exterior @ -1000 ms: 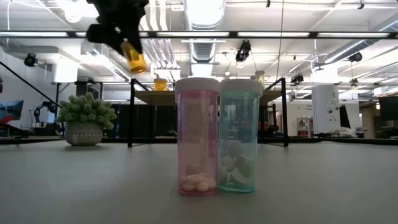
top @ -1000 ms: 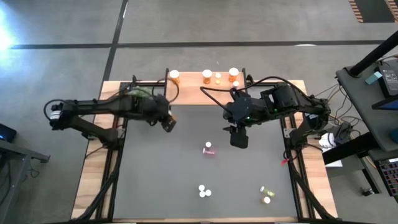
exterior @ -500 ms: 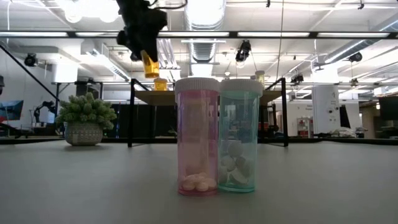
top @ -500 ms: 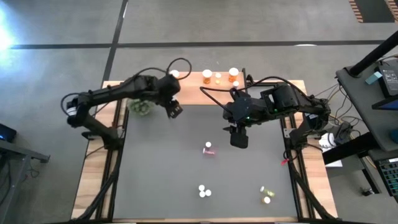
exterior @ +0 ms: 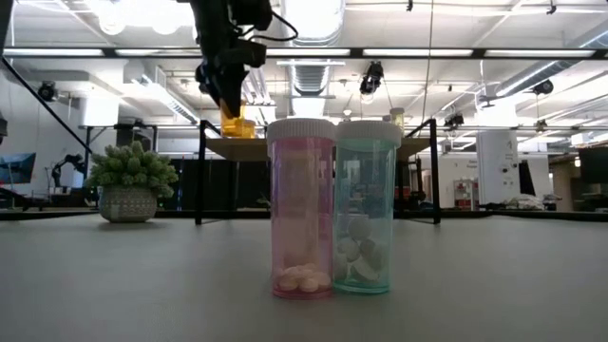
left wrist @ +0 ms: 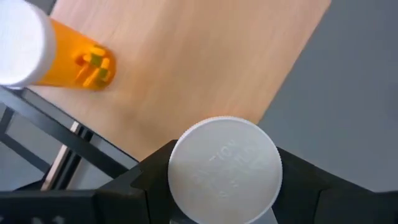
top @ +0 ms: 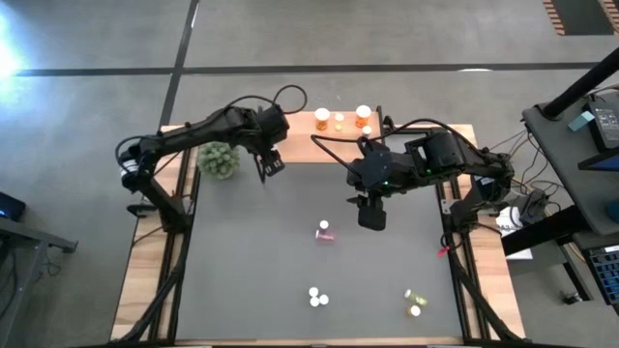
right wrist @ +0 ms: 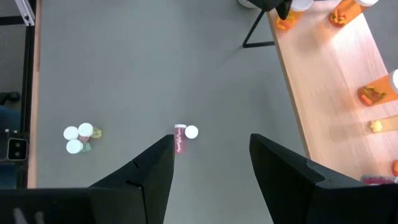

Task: Pick and place medicine bottles onto shelf by color
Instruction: Put the large orange pill bottle on the shelf

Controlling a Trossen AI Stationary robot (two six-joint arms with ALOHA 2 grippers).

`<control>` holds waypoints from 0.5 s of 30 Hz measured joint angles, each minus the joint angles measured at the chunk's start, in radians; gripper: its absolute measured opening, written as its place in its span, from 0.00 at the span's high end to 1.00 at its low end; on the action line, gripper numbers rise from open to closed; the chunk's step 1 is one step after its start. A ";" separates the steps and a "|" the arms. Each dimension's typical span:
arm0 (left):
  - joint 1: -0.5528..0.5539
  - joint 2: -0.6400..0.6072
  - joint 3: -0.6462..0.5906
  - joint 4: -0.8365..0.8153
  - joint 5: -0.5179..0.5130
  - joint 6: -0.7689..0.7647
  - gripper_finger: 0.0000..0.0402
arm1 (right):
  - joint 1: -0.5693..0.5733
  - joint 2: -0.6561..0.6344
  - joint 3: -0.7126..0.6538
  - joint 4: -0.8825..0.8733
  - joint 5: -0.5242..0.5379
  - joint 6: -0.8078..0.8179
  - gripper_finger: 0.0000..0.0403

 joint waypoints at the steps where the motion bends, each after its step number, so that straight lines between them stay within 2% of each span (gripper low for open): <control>1: 0.004 0.003 0.000 0.000 0.005 0.006 0.53 | 0.000 0.000 0.000 0.000 0.000 0.000 0.51; 15: 0.094 0.013 -0.012 0.076 0.006 0.064 0.53 | 0.000 0.000 0.000 0.000 0.000 0.000 0.51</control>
